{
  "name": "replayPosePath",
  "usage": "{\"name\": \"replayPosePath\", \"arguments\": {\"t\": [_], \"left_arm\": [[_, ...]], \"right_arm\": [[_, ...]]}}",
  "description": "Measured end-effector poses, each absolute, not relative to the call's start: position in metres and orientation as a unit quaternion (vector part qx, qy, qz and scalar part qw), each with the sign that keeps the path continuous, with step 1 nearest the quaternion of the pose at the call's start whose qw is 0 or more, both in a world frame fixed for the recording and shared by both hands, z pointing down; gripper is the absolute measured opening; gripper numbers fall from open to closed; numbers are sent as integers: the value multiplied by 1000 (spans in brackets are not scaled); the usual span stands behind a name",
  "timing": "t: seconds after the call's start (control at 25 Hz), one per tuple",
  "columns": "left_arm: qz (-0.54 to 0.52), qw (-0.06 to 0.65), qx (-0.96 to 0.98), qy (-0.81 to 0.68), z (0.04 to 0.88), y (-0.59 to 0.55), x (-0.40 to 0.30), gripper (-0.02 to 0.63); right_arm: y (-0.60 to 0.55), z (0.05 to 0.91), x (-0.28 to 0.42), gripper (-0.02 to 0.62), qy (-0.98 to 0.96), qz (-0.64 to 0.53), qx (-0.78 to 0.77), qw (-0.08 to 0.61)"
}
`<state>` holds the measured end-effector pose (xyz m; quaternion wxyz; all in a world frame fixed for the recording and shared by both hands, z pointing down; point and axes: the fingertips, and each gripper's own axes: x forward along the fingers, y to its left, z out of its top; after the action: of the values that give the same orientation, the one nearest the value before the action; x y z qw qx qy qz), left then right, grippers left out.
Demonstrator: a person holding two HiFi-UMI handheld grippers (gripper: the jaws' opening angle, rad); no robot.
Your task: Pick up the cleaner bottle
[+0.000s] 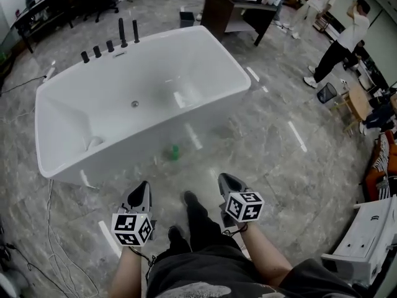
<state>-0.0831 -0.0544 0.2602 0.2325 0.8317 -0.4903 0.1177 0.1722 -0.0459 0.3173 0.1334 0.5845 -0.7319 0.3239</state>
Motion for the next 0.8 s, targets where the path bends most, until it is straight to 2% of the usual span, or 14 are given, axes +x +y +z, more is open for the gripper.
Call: {"name": "replayPosePath", "arguments": {"t": [0.6, 0.8], "left_arm": [[161, 245, 819, -493, 332, -183, -27, 14], [165, 235, 805, -519, 379, -204, -32, 14]], "right_arm": [[-202, 415, 218, 34, -768, 293, 527, 216], [-222, 468, 207, 34, -771, 300, 523, 204]]}}
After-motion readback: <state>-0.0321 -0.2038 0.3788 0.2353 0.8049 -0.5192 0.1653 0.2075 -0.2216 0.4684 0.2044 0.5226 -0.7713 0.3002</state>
